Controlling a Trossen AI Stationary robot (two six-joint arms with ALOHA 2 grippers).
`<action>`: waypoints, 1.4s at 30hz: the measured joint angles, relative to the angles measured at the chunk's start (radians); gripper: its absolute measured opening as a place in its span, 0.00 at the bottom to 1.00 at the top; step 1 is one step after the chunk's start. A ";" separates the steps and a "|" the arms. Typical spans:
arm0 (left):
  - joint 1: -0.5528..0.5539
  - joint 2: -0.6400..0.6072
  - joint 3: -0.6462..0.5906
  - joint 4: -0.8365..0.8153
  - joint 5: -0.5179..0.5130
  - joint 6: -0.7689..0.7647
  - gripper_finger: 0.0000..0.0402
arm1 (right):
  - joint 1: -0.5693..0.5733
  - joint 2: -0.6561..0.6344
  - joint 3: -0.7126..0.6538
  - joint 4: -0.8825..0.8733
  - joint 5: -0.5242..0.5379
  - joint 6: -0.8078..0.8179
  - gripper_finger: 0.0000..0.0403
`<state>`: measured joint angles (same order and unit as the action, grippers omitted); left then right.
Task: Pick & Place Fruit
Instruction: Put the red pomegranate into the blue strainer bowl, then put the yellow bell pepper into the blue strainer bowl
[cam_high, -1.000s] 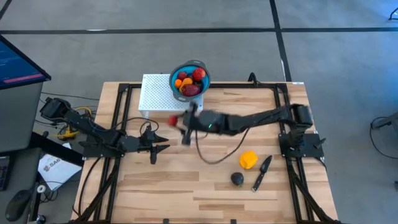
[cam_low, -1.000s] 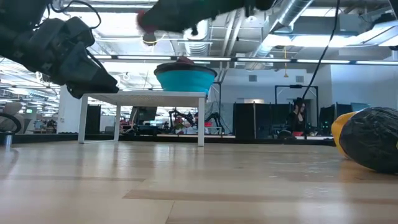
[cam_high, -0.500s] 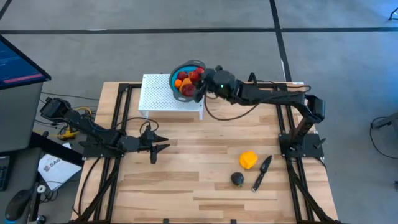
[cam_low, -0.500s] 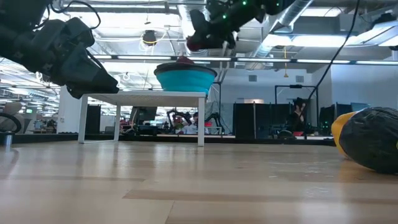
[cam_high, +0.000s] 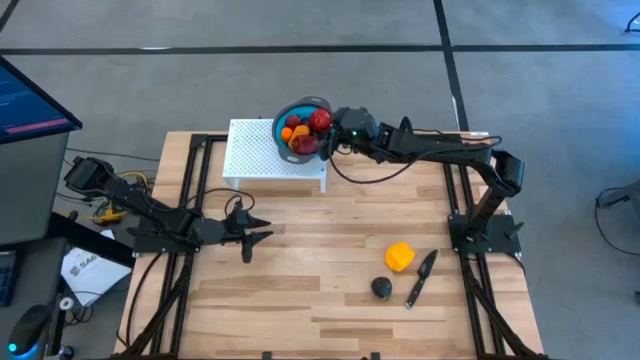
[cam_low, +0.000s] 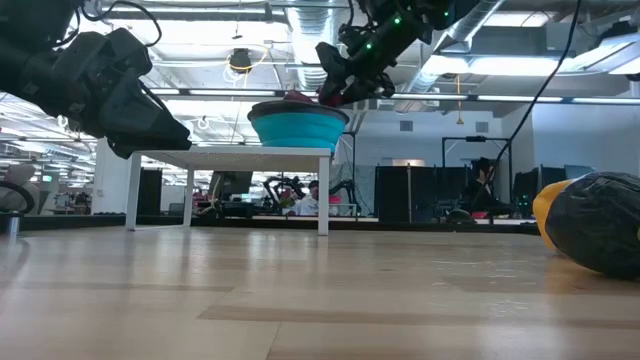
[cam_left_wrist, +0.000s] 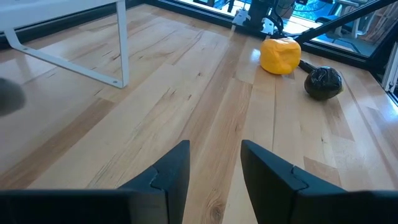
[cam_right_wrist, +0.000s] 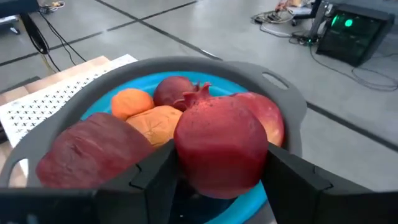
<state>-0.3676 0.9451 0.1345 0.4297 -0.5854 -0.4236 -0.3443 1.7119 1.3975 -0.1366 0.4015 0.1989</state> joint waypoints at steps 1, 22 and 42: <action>0.000 0.000 0.000 0.000 0.000 0.000 0.34 | -0.001 0.000 0.000 -0.004 -0.001 0.013 0.51; 0.000 0.000 0.000 0.005 0.000 0.000 0.34 | -0.004 0.006 0.000 -0.024 -0.009 -0.002 0.64; -0.002 0.000 0.000 0.022 0.003 -0.026 0.34 | 0.386 -0.321 -0.244 -0.491 0.157 -0.066 0.65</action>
<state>-0.3691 0.9455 0.1348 0.4514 -0.5823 -0.4496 0.0416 1.3907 1.1536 -0.6276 0.5587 0.1329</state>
